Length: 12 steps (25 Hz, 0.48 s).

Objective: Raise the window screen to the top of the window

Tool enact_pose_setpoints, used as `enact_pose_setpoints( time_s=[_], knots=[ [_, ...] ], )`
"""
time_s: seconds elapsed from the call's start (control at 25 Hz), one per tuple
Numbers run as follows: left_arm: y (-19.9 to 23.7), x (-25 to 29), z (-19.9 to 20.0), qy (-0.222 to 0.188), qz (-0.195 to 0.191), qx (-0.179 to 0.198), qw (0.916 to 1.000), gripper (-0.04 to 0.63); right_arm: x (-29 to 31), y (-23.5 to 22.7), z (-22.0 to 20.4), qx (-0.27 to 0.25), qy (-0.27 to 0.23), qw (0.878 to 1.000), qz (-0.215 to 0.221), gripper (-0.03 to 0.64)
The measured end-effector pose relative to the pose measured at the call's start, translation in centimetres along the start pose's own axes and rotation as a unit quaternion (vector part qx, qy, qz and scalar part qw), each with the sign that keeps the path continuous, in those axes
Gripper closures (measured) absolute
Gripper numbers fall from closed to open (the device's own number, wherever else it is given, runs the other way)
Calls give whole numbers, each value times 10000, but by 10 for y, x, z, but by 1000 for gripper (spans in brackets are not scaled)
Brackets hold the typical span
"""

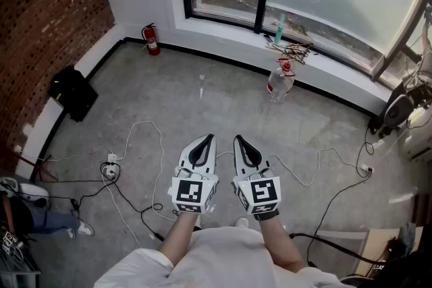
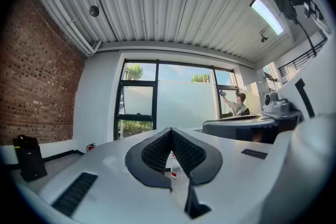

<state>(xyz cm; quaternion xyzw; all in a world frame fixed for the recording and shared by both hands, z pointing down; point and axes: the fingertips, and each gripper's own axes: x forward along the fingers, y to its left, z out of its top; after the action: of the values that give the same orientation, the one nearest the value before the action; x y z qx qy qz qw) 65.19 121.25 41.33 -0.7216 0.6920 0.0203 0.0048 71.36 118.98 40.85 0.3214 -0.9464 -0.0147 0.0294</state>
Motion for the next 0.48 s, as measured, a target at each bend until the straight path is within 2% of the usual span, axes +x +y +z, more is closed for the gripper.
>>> enact_pose_setpoints(
  time_s=[0.2, 0.24, 0.4, 0.48],
  knots=[
    [-24, -3, -5, -24, 203, -84, 9998, 594, -22, -26, -9, 78, 88, 9999, -40, 617],
    [-29, -2, -6, -19, 244, -91, 9997, 594, -24, -28, -11, 87, 98, 9999, 44, 618],
    [-46, -10, -15, 133, 528, -98, 9985, 594, -34, -13, -21, -269, 151, 9951, 941, 618],
    [-48, -21, -23, 240, 725, -20, 9971, 594, -37, -10, -35, -205, 279, 9948, 955, 617]
  ],
)
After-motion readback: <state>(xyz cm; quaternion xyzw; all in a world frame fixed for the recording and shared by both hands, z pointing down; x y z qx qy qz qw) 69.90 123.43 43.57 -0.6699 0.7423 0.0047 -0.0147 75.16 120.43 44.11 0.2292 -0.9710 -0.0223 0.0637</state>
